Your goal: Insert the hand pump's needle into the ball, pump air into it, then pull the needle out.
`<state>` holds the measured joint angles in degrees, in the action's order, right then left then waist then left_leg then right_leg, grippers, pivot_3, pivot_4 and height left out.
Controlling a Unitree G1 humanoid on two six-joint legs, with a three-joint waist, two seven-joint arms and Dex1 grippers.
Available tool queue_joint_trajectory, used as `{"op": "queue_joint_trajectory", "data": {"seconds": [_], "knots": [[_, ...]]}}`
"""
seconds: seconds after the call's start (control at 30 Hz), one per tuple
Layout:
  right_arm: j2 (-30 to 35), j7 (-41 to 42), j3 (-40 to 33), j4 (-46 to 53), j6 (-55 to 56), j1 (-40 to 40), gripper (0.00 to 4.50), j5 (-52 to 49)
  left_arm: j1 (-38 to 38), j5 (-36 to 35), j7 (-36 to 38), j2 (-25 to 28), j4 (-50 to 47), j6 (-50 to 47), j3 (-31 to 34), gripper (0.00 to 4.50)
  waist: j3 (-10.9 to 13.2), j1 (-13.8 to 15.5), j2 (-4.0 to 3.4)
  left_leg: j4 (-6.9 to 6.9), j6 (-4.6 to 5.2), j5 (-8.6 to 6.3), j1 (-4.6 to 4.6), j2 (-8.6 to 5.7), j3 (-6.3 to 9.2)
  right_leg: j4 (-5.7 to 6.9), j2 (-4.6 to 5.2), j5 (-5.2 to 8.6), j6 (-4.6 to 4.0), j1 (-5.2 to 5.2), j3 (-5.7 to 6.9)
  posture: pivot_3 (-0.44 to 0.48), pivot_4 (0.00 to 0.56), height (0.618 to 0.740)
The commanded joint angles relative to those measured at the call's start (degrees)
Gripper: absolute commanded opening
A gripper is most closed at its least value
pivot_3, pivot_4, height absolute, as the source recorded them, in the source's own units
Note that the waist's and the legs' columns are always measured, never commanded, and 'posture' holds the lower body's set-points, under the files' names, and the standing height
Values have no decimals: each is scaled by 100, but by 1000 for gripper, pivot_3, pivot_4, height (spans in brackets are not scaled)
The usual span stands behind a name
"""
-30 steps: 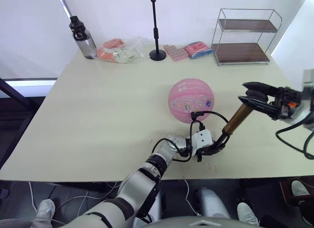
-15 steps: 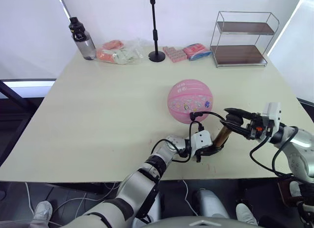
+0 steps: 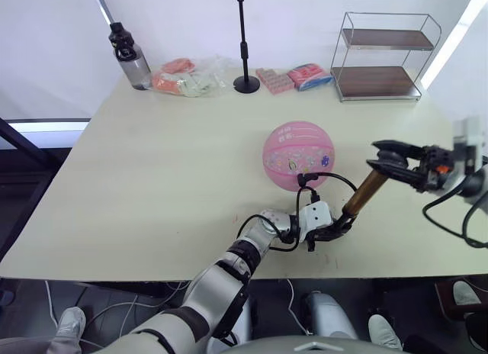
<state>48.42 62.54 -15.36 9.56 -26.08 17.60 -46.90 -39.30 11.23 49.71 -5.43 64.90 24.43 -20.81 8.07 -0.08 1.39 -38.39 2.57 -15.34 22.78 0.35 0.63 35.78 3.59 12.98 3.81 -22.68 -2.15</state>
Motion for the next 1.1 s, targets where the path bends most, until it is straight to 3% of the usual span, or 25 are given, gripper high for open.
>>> {"op": "queue_joint_trajectory", "data": {"seconds": [0.03, 0.33, 0.53, 0.7, 1.1], "knots": [[448, -204, -784, 72, -442, 704, 1749, -600, 235, 319, -65, 214, 472, -262, -171, 1077, 14, -3, -10, -1, 0, 0, 0, 0, 0, 0, 4, 0, 0, 0, -1, 0, 150, 740], [817, -241, -958, 9, -1051, 1501, 1749, -877, 237, 308, -78, 194, 465, -263, -171, 1077, 53, 33, -38, -1, 1, 0, 21, -5, -7, -2, 39, -2, 4, -18, -4, 0, 150, 740], [492, -66, -543, 320, -710, 589, 1749, -241, 235, 305, -85, 195, 460, -267, -171, 1077, 43, 84, -25, 3, 1, 0, 41, -5, -4, -1, 33, -15, 26, -43, -1, 0, 150, 740], [-13, -82, -133, 458, -244, -101, 1749, 199, 234, 307, -95, 202, 455, -268, -167, 1077, 30, 55, -12, 7, 0, 0, 4, 0, -3, -1, 9, -11, 20, -10, -3, 0, 150, 740], [-1186, -209, 1184, -479, 1843, -1267, 1749, 2036, 249, 304, -81, 211, 430, -276, -150, 1077, -65, -42, 59, 5, 0, 0, -22, 10, 0, 0, -25, -2, 4, 14, 0, 0, 150, 740]]}}
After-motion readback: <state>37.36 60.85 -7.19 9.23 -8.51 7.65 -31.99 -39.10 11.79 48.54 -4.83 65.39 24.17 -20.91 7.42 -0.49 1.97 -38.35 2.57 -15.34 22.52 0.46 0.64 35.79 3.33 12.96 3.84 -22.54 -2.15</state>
